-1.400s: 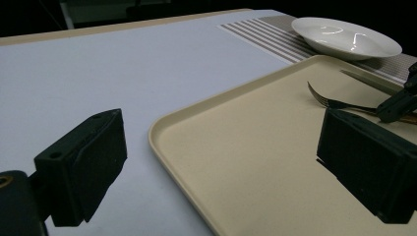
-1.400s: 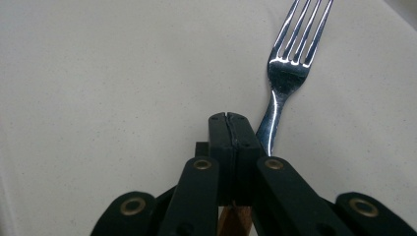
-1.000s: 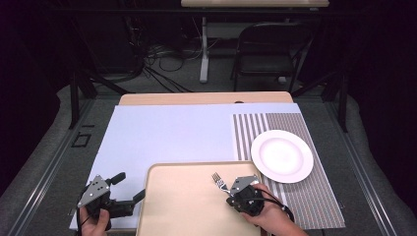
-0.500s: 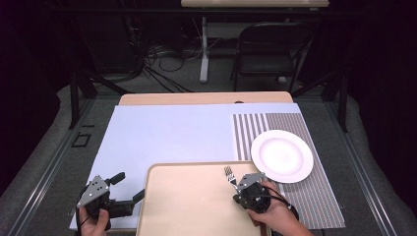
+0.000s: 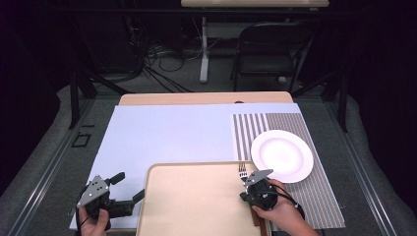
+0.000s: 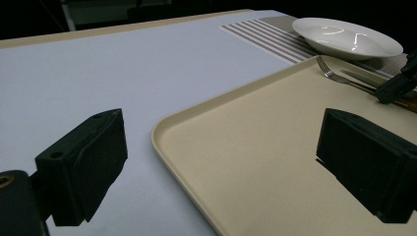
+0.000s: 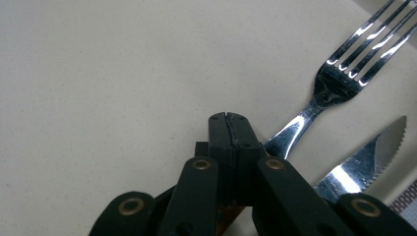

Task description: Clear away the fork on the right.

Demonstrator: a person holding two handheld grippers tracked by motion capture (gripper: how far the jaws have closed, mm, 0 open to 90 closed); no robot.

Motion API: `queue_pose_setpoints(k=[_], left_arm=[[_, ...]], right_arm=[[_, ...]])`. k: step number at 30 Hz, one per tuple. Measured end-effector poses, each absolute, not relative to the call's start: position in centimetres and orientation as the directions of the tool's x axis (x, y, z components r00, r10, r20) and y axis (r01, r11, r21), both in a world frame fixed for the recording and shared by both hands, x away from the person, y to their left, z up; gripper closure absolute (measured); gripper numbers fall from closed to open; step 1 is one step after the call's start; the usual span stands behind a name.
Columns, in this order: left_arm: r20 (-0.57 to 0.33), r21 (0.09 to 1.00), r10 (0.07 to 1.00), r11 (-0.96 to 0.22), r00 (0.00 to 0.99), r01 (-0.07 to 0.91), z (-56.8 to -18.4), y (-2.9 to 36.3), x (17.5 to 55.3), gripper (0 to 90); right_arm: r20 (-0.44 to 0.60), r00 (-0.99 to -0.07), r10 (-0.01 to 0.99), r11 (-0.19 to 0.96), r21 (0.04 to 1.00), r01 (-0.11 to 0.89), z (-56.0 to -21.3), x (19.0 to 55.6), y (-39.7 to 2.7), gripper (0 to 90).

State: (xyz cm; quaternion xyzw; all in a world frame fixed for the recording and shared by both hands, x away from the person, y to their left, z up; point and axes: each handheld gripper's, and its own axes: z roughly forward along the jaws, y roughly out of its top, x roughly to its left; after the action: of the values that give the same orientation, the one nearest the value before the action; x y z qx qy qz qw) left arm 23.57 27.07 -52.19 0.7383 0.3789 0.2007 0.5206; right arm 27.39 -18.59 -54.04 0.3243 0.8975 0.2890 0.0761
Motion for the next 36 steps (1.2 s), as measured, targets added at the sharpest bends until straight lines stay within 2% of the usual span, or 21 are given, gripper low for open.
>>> queue_pose_setpoints(k=[11, 23, 32, 36], left_arm=[[-0.098, 0.921, 0.766, -0.171, 0.635, 0.349, -52.2, 27.1, 23.6, 5.1], [-0.099, 0.92, 0.766, -0.172, 0.635, 0.352, -52.2, 27.1, 23.6, 5.1], [-0.104, 0.92, 0.767, -0.168, 0.633, 0.354, -52.2, 27.1, 23.6, 5.1], [-0.108, 0.92, 0.767, -0.164, 0.632, 0.355, -52.2, 27.1, 23.6, 5.1]], right_arm=[[0.046, -0.764, 0.643, 0.624, 0.547, 0.558, -53.9, 27.6, -19.2, 90.0], [0.061, -0.767, 0.638, 0.606, 0.574, 0.55, -53.6, 27.4, -19.1, 89.0], [0.065, -0.77, 0.635, 0.574, 0.627, 0.527, -52.7, 27.1, -19.1, 79.3], [0.069, -0.773, 0.631, 0.566, 0.64, 0.519, -52.6, 27.0, -19.0, 70.7]])
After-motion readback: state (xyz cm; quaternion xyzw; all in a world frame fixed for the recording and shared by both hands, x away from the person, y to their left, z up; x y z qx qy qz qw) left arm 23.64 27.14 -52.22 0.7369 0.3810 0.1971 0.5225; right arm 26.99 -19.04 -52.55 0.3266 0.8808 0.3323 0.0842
